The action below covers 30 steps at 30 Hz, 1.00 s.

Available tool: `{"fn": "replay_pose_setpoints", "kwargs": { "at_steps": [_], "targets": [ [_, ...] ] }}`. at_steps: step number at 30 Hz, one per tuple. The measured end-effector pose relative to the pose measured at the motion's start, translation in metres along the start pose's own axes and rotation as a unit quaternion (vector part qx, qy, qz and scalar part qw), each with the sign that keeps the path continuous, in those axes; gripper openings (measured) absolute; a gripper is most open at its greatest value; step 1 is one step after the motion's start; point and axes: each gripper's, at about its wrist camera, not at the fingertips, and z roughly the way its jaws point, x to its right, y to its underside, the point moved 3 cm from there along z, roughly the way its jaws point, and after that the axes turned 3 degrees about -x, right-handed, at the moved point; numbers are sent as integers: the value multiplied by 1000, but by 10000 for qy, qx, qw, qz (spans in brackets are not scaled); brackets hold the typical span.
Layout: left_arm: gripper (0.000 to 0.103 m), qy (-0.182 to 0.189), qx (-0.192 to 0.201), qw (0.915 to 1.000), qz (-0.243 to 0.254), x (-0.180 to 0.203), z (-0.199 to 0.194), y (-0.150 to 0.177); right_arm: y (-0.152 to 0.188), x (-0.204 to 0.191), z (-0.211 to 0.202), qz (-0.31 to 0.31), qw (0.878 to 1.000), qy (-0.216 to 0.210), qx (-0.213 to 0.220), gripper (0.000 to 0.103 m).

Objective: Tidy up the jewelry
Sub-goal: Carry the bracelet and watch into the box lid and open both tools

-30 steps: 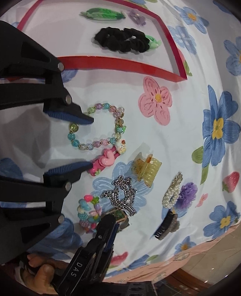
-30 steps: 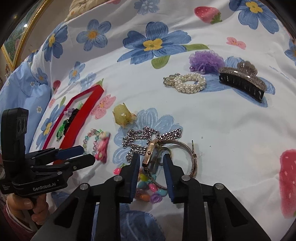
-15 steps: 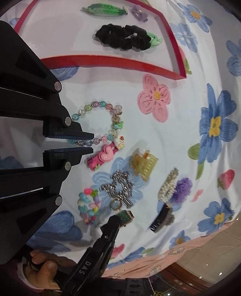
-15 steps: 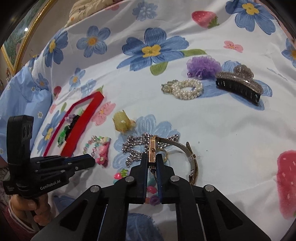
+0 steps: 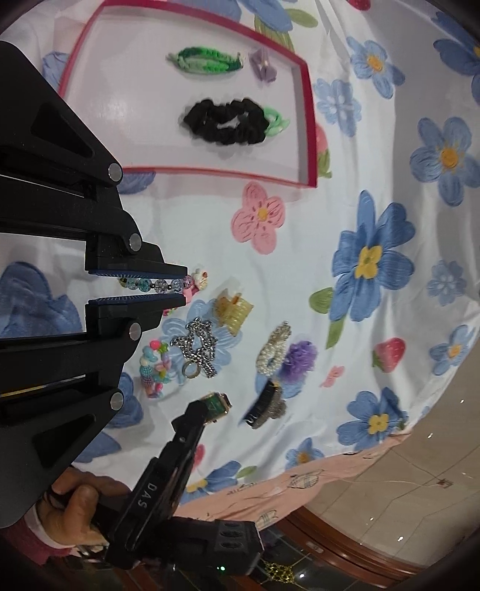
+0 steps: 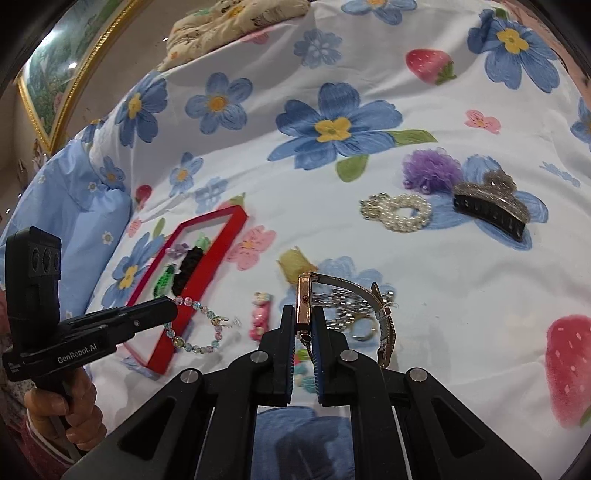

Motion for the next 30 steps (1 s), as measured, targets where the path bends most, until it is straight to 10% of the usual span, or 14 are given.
{"fn": "replay_pose_setpoints", "kwargs": {
  "at_steps": [30],
  "targets": [
    [6, -505, 677, 9922, -919, -111, -80, 4, -13, -136, 55, -864, 9897, -1085, -355, 8]
  ]
}}
